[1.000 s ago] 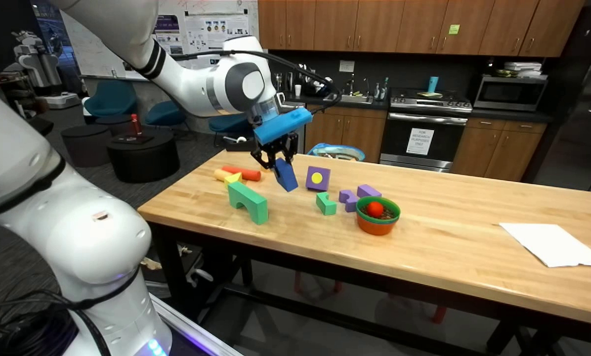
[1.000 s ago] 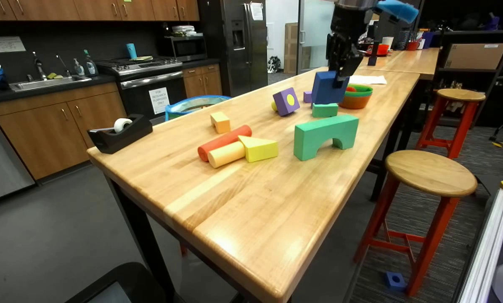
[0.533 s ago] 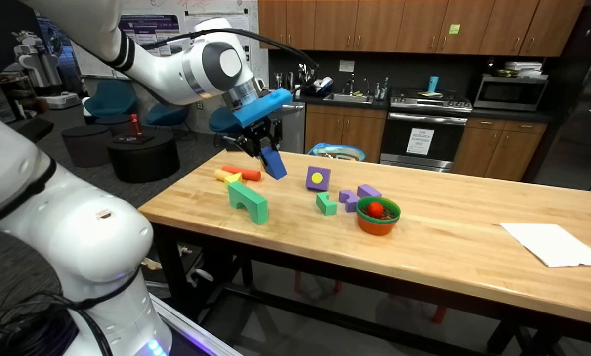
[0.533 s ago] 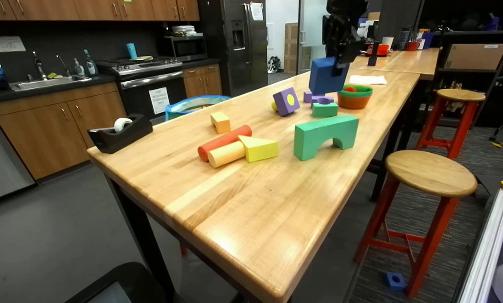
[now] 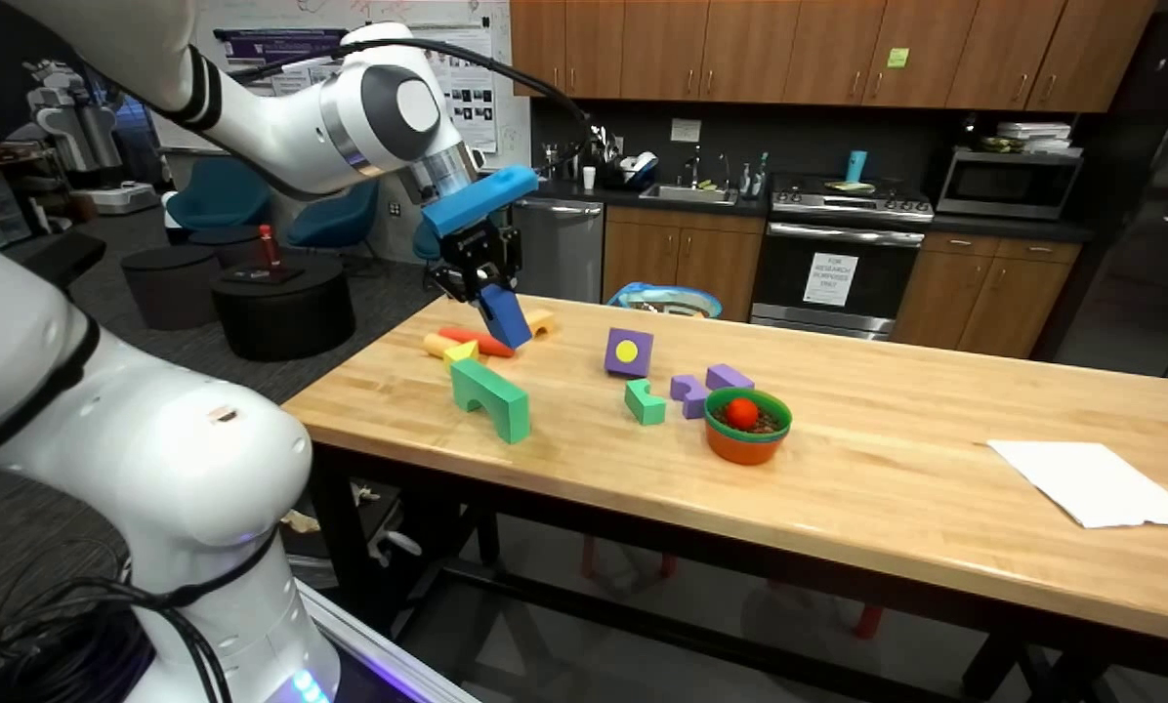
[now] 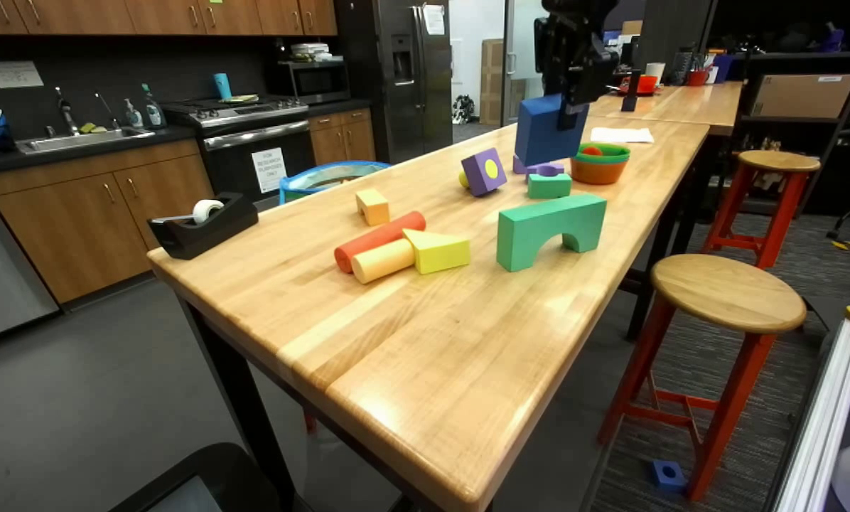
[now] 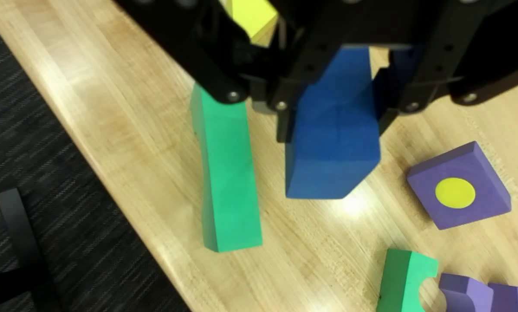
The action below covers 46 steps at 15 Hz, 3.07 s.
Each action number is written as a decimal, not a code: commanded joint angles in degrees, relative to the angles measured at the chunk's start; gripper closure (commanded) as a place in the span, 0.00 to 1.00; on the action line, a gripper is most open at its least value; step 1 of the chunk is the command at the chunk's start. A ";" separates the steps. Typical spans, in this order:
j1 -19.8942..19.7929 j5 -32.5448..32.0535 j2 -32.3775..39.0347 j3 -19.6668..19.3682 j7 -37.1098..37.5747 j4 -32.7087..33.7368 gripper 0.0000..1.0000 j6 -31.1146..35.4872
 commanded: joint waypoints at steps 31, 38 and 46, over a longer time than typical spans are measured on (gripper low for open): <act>3.60 12.77 2.66 -7.35 -20.73 -0.36 0.84 -4.38; 3.70 13.93 3.58 -8.05 -21.30 0.27 0.84 -4.25; 3.34 16.31 3.90 -9.22 -22.88 0.66 0.84 -4.02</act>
